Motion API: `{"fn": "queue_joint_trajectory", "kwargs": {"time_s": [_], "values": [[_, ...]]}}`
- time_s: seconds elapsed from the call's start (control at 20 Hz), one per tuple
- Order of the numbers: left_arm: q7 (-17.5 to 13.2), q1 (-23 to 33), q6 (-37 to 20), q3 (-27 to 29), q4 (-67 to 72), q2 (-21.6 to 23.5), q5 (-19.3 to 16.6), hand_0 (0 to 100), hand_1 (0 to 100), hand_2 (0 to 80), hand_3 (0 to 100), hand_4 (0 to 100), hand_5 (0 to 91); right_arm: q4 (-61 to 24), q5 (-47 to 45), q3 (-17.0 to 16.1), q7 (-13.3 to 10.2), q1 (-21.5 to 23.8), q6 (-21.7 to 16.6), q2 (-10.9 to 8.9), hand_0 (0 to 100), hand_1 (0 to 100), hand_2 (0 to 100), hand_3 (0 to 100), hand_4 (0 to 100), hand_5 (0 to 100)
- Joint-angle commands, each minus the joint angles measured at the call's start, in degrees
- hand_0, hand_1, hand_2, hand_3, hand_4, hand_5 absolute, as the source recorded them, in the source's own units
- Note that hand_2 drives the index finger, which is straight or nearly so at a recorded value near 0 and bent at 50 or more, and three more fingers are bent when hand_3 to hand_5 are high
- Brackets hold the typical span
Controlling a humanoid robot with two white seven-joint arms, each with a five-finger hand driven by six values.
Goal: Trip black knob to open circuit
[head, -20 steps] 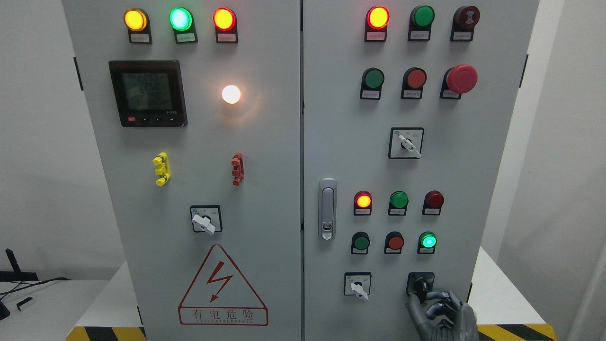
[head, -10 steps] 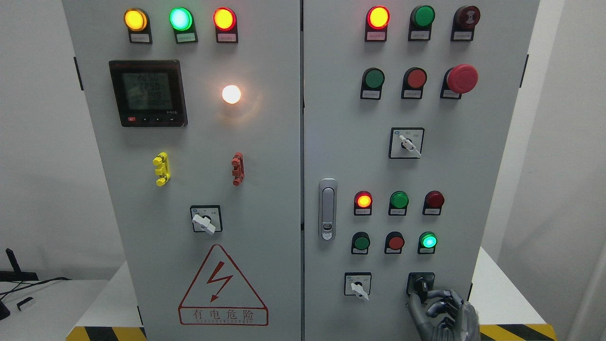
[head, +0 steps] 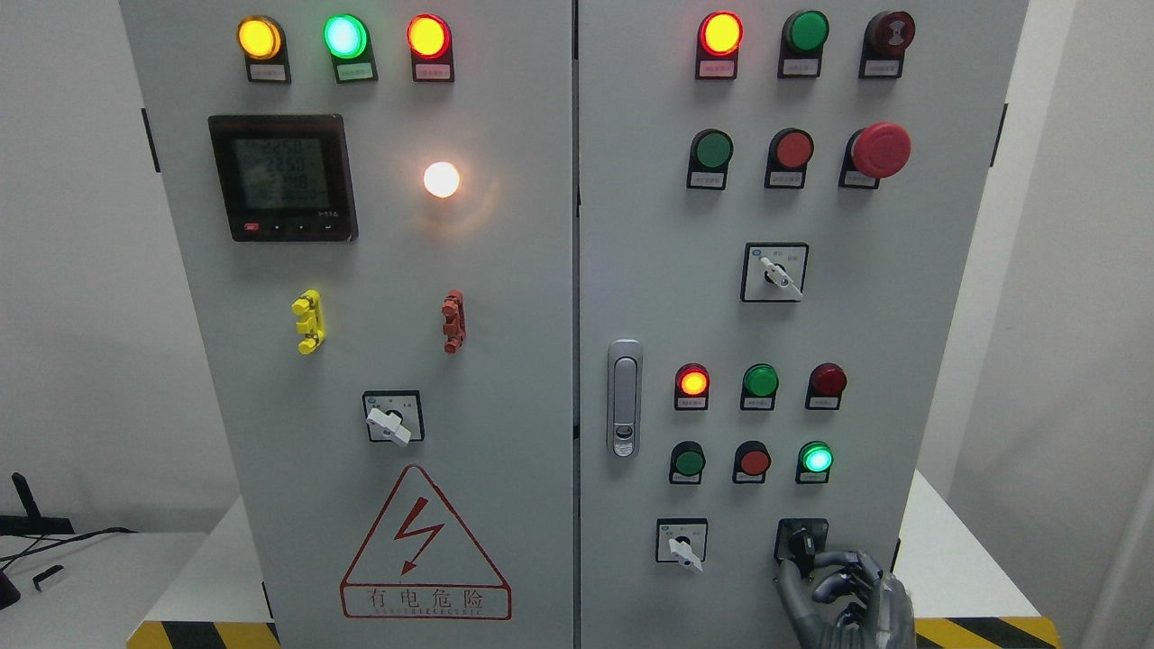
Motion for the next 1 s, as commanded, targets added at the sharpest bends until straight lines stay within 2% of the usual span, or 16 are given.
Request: {"fn": "queue_joint_trajectory", "kwargs": {"time_s": [0.0,0.95], "values": [[0.0,0.0,0.0,0.0,0.0,0.0,-1.8,12,39,0.0,0,0,0.0,0.6,1.8,0.2,0.0,0.2,-0.4,0.0,29,79,53,81,77,88],[0.0,0.0,0.0,0.0,0.1,0.0,-1.8,12,39,0.0,0,0,0.0,0.9,2.0,-1.4,0.0,0.4,-1.1,0.0,30,81,50,78,75,87]]}}
